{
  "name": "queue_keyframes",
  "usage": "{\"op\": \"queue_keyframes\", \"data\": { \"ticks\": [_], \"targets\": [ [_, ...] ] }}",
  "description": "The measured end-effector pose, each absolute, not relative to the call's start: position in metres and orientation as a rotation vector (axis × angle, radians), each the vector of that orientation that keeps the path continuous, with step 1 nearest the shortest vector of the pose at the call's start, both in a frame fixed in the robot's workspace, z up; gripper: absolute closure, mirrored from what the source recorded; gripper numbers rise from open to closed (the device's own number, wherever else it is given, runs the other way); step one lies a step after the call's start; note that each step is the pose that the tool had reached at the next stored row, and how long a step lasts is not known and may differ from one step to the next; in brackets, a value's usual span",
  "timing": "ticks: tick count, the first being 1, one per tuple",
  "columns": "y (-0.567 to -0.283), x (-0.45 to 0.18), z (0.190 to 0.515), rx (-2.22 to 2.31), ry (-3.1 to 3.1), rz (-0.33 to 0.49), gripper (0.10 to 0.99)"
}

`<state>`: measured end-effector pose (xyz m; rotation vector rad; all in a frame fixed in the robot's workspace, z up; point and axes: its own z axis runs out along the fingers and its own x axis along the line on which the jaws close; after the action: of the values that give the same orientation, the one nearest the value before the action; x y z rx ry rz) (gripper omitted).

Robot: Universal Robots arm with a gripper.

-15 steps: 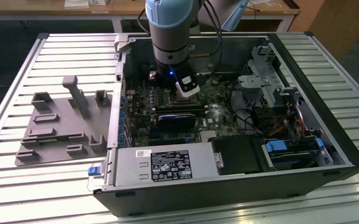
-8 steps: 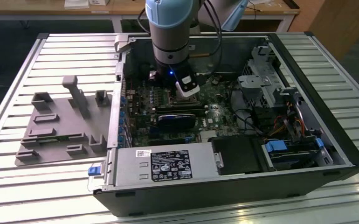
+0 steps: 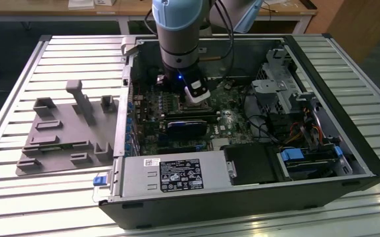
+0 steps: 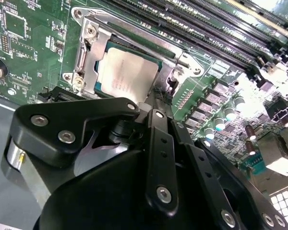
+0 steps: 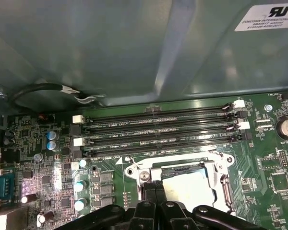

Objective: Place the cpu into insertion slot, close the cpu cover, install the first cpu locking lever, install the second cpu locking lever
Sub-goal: 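Close the cpu cover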

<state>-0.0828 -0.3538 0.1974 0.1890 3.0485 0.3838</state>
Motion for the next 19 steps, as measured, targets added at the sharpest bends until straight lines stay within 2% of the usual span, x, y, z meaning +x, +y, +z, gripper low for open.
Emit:
{"op": "queue_keyframes", "data": {
  "ticks": [19],
  "targets": [
    [-0.3537,-0.0757,0.1951,0.189,3.045,0.386,0.984]
  ]
}}
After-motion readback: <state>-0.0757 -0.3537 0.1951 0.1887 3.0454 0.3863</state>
